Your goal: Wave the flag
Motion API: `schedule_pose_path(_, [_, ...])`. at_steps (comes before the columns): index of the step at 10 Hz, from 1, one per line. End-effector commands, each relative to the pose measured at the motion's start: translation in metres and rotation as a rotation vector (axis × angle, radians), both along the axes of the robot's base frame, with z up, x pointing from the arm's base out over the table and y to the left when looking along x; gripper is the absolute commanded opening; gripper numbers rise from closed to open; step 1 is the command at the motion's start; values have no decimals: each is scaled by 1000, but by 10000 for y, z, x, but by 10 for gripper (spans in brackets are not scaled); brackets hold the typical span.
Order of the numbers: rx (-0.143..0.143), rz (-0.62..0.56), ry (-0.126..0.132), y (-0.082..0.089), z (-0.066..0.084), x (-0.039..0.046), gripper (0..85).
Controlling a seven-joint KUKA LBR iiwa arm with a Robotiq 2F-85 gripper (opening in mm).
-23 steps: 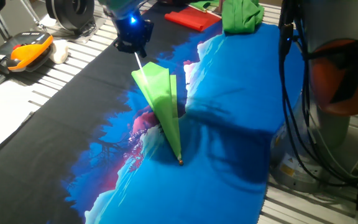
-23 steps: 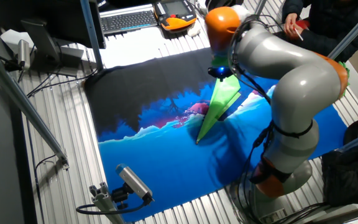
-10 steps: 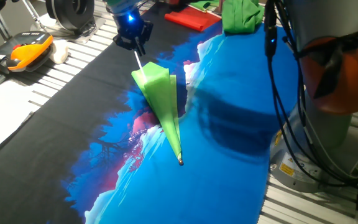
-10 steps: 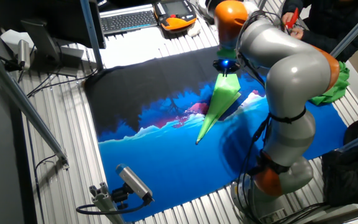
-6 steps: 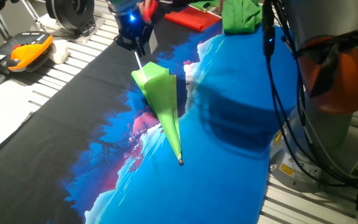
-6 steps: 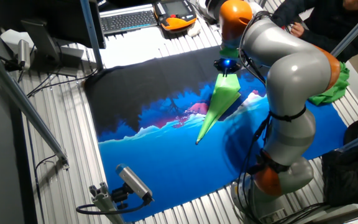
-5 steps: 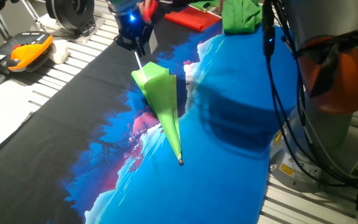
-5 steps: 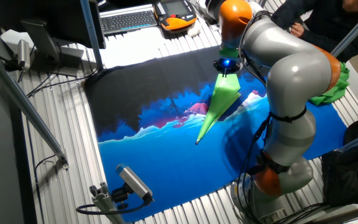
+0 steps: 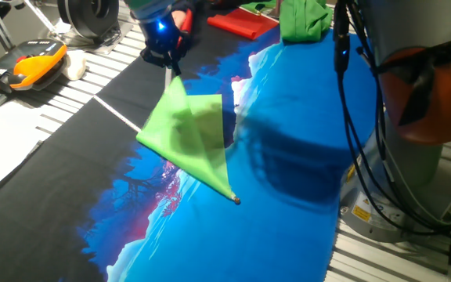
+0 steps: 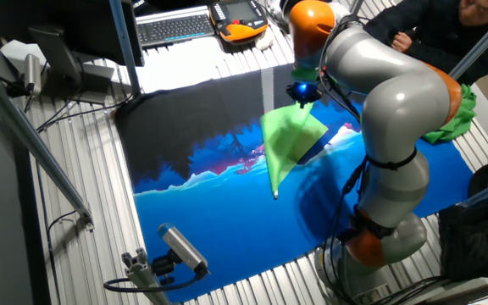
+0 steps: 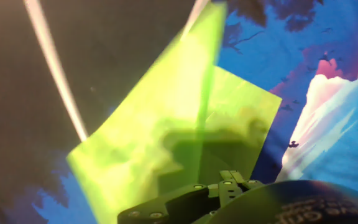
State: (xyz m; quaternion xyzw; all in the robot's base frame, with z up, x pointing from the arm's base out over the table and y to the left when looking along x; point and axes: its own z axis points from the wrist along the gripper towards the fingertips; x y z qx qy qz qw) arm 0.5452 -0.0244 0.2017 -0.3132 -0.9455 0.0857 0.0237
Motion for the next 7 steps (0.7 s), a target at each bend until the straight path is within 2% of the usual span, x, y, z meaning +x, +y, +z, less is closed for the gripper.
schedule_pose_path(1, [14,34,-6,-1,1,0,0])
schedule_pose_path(2, [41,99,2,-1,1,0,0])
schedule_pose_path(3, [120,126,12,-1,1,0,0])
schedule_pose_path(4, [163,126,10,-1,1,0,0])
schedule_pose_path(6, [165,145,13,-1,1,0,0])
schedule_pose_path(7, [174,133,9,55,-27,118,0])
